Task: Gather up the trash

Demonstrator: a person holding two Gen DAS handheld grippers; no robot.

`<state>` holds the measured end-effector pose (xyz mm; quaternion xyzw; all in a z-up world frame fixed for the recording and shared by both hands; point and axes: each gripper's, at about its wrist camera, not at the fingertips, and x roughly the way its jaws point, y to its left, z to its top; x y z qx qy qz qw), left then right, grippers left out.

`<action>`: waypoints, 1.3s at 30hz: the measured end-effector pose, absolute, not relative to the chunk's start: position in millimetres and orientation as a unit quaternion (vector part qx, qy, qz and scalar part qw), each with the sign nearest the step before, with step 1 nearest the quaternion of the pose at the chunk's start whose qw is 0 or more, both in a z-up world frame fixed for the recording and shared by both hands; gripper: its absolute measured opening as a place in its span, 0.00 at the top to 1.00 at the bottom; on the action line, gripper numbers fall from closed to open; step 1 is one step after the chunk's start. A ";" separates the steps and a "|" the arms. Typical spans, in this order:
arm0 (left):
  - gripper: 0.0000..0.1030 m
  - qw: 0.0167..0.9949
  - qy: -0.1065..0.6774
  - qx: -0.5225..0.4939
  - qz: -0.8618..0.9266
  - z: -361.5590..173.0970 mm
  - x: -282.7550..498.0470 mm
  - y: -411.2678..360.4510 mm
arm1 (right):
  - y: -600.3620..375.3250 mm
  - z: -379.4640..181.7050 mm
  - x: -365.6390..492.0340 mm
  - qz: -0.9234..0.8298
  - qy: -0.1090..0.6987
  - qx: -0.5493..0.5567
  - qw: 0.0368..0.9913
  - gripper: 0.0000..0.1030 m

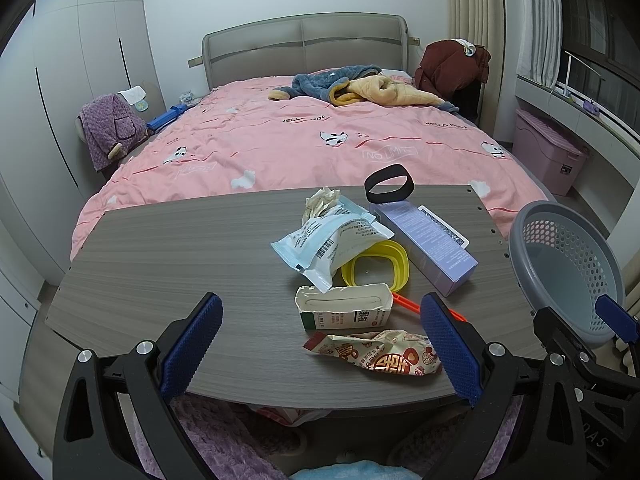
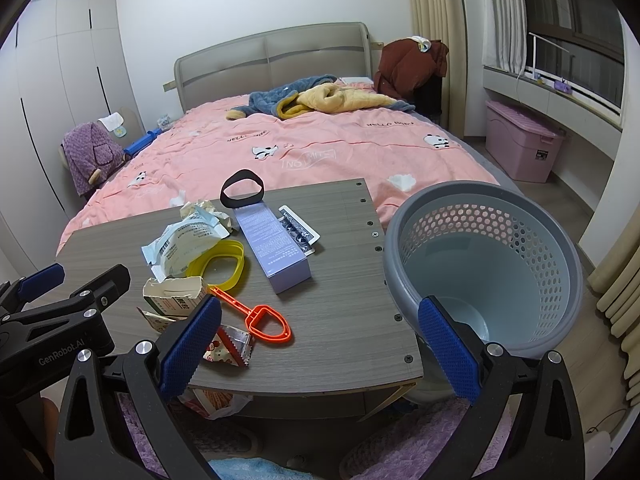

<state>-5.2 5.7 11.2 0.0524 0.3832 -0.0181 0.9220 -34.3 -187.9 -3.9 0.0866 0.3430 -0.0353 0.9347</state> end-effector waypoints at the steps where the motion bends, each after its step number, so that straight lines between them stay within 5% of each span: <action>1: 0.08 0.922 0.383 0.052 -0.018 11.4 -5.3 5.9 | -187.9 -4.2 -34.5 -0.036 0.342 0.086 0.935 0.06; 39: 0.08 0.908 0.415 0.043 0.044 -15.4 7.4 66.7 | -164.4 -25.9 -22.1 0.040 0.376 0.080 0.922 0.06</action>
